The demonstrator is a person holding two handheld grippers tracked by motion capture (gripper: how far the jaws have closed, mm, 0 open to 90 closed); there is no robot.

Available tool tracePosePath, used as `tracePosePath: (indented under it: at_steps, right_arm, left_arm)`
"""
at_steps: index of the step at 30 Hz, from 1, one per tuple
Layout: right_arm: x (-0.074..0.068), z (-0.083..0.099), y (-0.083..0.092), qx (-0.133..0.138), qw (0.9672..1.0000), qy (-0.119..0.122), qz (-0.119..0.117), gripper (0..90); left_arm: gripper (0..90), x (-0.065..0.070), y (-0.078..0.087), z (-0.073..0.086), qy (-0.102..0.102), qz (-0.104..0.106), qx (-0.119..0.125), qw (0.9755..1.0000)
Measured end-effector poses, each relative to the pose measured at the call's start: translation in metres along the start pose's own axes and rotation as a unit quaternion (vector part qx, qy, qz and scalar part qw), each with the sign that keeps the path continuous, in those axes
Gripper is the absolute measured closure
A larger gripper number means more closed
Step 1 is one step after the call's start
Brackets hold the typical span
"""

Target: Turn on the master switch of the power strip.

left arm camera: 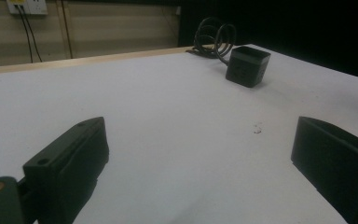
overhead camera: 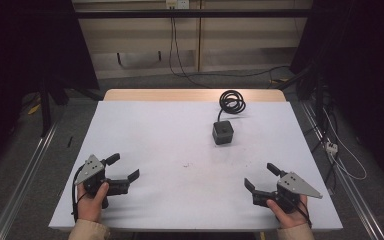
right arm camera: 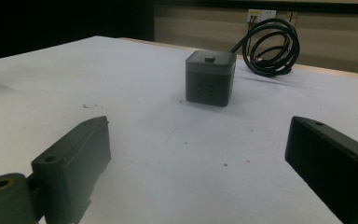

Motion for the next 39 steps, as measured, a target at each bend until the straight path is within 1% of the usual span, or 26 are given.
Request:
tracePosePath:
  at_steps: [10, 14, 19, 22, 25, 26, 28, 32, 35, 37, 39]
  right_arm:
    - [0.001, -0.001, -0.006, -0.010, 0.9999, 0.007, 0.007, 5.5]
    - [0.002, -0.004, -0.009, -0.008, 0.9999, 0.009, 0.009, 5.6]
    - [0.002, -0.008, -0.017, -0.011, 0.9998, 0.009, 0.011, 6.1]
    - [0.003, -0.010, -0.022, -0.013, 0.9998, 0.015, 0.011, 6.6]
    - [0.005, -0.012, -0.025, -0.013, 0.9998, 0.011, 0.014, 6.8]
    - [0.008, -0.015, -0.028, -0.013, 0.9998, 0.006, 0.016, 6.8]
    - [0.010, -0.015, -0.031, -0.016, 0.9997, 0.003, 0.019, 6.9]
    - [0.010, -0.015, -0.036, -0.024, 0.9995, 0.007, 0.019, 7.2]
    - [0.012, -0.021, -0.042, -0.024, 0.9994, 0.010, 0.023, 8.4]
    - [0.012, -0.024, -0.046, -0.025, 0.9993, 0.010, 0.024, 9.5]
    - [0.012, -0.025, -0.049, -0.026, 0.9992, 0.011, 0.027, 10.2]
  left_arm:
    - [3.6, -0.001, 0.002, 0.001, 0.001, 0.000, -0.002, 1.0000]
    - [3.7, -0.001, 0.003, 0.001, -0.002, 0.002, -0.001, 1.0000]
    - [3.6, -0.001, 0.004, 0.001, -0.001, 0.002, 0.000, 1.0000]
    - [3.6, 0.000, 0.003, 0.001, -0.002, 0.003, 0.000, 1.0000]
    - [3.6, 0.000, 0.003, 0.001, -0.001, 0.003, 0.000, 1.0000]
    - [3.7, 0.000, 0.003, 0.002, -0.003, 0.004, -0.002, 1.0000]
    - [3.6, 0.000, 0.003, 0.002, 0.000, 0.003, -0.002, 1.0000]
    - [3.6, 0.000, 0.004, 0.002, -0.002, 0.003, -0.001, 1.0000]
    - [3.7, 0.000, 0.004, 0.002, -0.001, 0.003, -0.001, 1.0000]
    - [3.7, 0.000, 0.004, 0.002, -0.003, 0.003, -0.001, 1.0000]
    - [3.6, 0.000, 0.004, 0.002, -0.001, 0.004, 0.000, 1.0000]
Point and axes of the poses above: each handheld gripper's, and its own axes: y roughly backward along the jaws, z roughly out of its underside, x roughly to its right, the point moved 10 cm from there along -y, roughly forward along the jaws, and after that the axes turned 4 degrees about -y, right-handed, at the moved point
